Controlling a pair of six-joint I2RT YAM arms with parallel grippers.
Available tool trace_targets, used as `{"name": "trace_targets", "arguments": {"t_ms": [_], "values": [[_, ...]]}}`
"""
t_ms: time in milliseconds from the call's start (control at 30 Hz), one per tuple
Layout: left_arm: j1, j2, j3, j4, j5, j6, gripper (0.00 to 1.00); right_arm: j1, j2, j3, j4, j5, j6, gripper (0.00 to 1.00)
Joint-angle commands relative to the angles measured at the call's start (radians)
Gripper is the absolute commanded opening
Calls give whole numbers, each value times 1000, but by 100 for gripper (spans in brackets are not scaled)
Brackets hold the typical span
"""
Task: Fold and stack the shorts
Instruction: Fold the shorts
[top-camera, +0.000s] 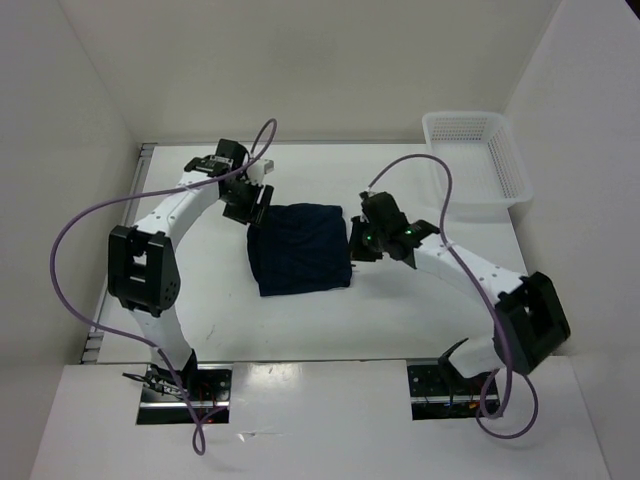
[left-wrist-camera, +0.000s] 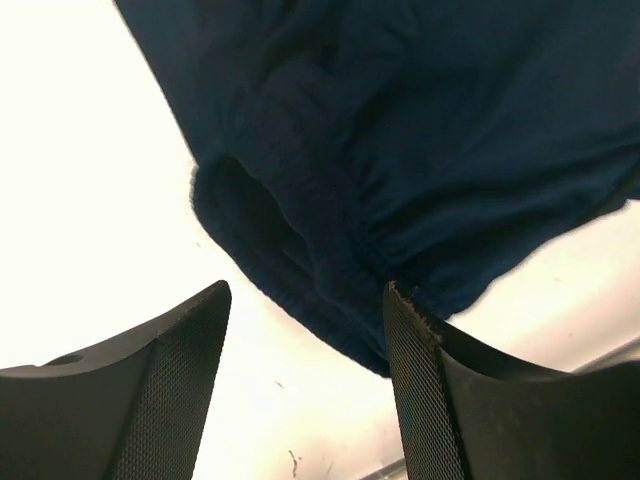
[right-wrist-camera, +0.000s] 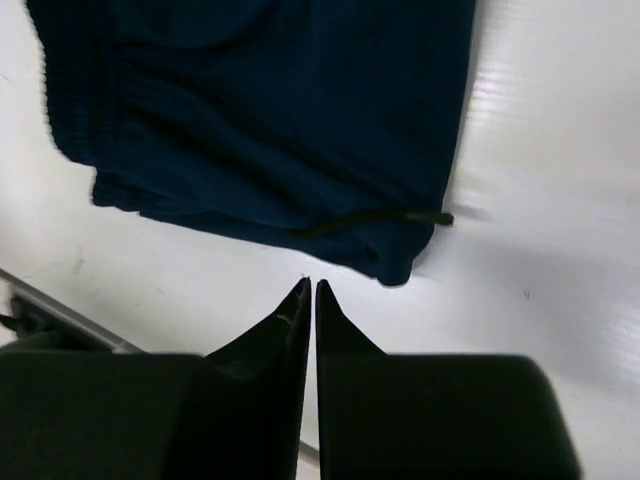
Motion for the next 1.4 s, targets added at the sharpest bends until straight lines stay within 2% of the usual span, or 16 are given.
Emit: {"name": "trace_targets", "arguments": {"t_ms": [0,67,233,367,633,833,1000,1200,1233,1267,1300,1333,1367], "values": [[6,74,36,41,-65,4,71,73,132,121,50,19,-51,5],[6,106,46,78,-88,4,71,152,187,217,69,66,-94,5],[6,157,59,119,-174,4,72,230,372,424,120,109,-173,4],[6,177,59,145,-208,4,72,268,490,506,135,88,-213,1],[6,226,108,168,-176,4,74,354,689,580,94,23,-311,0],[15,263,118,168,-167,4,74,380,722,603,84,36,-352,0],[15,263,128,168,-157,4,74,380,809,661,34,57,-361,0],[15,207,128,158,-157,4,74,380,731,661,25,117,-361,0],[15,192,150,146,-157,4,74,380,709,661,25,143,-361,4],[15,183,159,135,-157,4,78,380,658,661,25,157,-361,19],[15,174,159,135,-157,4,80,380,628,661,14,170,-361,25],[15,152,174,126,-157,4,81,380,596,661,14,199,-361,37],[15,141,191,125,-157,4,81,380,562,661,14,213,-361,43]]}}
